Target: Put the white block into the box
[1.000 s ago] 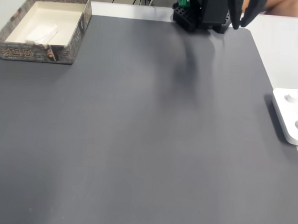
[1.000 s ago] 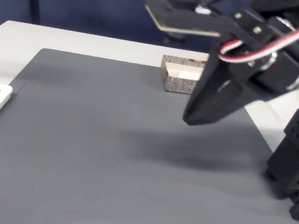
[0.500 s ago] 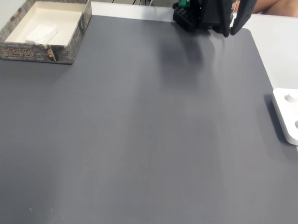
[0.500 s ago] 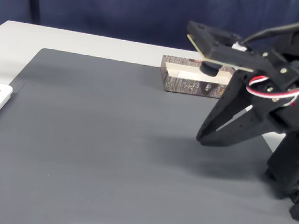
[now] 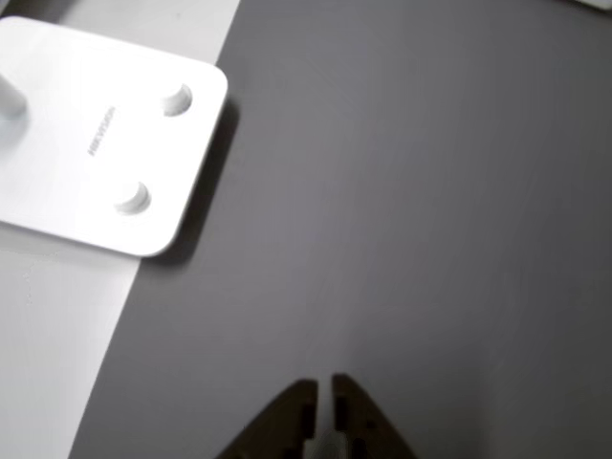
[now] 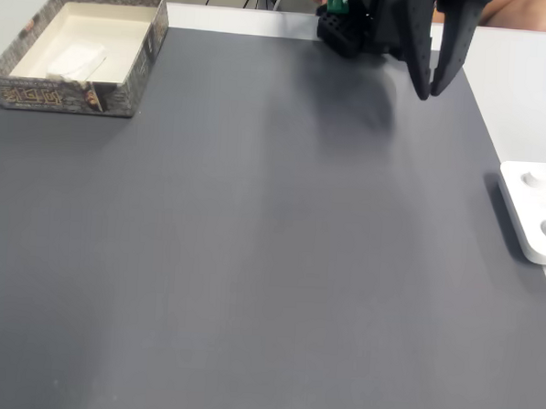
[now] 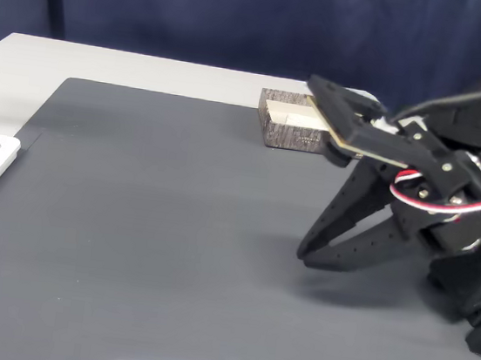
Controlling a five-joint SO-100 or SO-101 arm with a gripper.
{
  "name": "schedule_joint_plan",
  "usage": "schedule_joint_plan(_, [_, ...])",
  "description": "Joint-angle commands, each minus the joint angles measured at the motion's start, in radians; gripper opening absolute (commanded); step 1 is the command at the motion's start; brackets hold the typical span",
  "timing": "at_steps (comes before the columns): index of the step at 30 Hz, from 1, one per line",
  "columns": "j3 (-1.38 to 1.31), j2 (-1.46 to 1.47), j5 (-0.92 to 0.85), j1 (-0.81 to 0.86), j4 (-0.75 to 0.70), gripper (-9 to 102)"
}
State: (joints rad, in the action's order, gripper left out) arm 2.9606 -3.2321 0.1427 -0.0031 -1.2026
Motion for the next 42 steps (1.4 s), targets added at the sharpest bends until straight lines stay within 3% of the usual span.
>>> schedule_joint_plan(1, [0.008,-0.037,-0.008,0.012,0.021,-2])
schedule_joint_plan(14, [0.054,-0.091,0.014,0.087,-0.04,-2])
schedule_joint_plan(27, [0.132,-0.091,-0.057,0.094,-0.091,-2])
schedule_joint_plan(33, [0.132,-0.091,-0.17,0.114,-0.126,-2])
schedule_joint_plan(42, [0.132,-0.092,-0.167,0.117,-0.126,-2])
